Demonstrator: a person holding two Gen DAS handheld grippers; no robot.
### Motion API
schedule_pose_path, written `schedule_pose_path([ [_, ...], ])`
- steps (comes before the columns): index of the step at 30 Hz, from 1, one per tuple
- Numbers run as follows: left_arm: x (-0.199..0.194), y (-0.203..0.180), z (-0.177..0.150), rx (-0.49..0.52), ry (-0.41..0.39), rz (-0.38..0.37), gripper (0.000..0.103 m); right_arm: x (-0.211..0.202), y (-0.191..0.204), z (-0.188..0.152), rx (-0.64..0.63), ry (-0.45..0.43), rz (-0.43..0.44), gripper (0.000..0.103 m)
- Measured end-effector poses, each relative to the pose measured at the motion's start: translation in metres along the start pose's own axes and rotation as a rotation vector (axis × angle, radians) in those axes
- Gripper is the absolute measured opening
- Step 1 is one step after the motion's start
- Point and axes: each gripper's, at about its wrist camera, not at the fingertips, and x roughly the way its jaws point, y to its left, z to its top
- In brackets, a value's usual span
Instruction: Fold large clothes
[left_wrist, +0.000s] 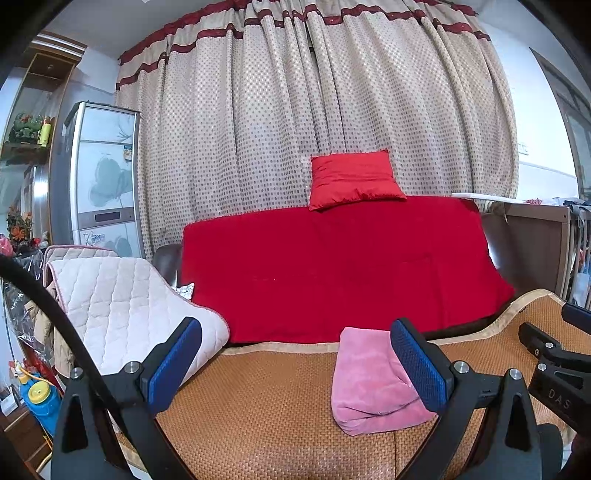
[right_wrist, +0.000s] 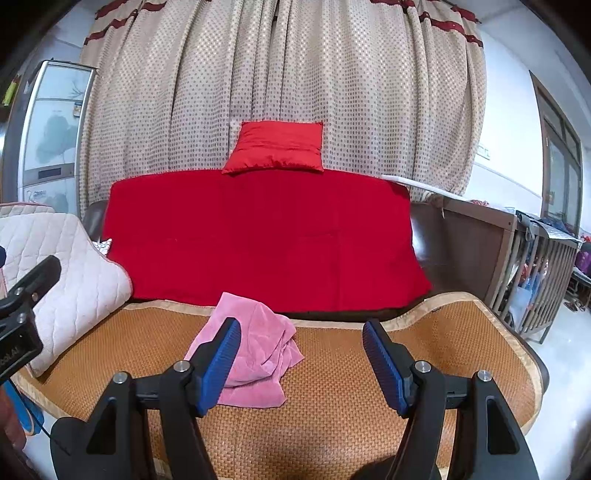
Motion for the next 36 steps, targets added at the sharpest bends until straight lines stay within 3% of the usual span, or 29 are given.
schedule_pose_path([
  [22, 0.033, -0.008, -0.039, 0.053, 0.109, -0.005, 0.102, 0.052, -0.003, -0.034, 0.003, 0.185, 0.013, 0.072],
  [36, 0.04, -0.012, -0.042, 0.054, 0.122, -0.01, 0.102, 0.058, -0.002, -0.039, 0.0, 0.193, -0.002, 0.072],
])
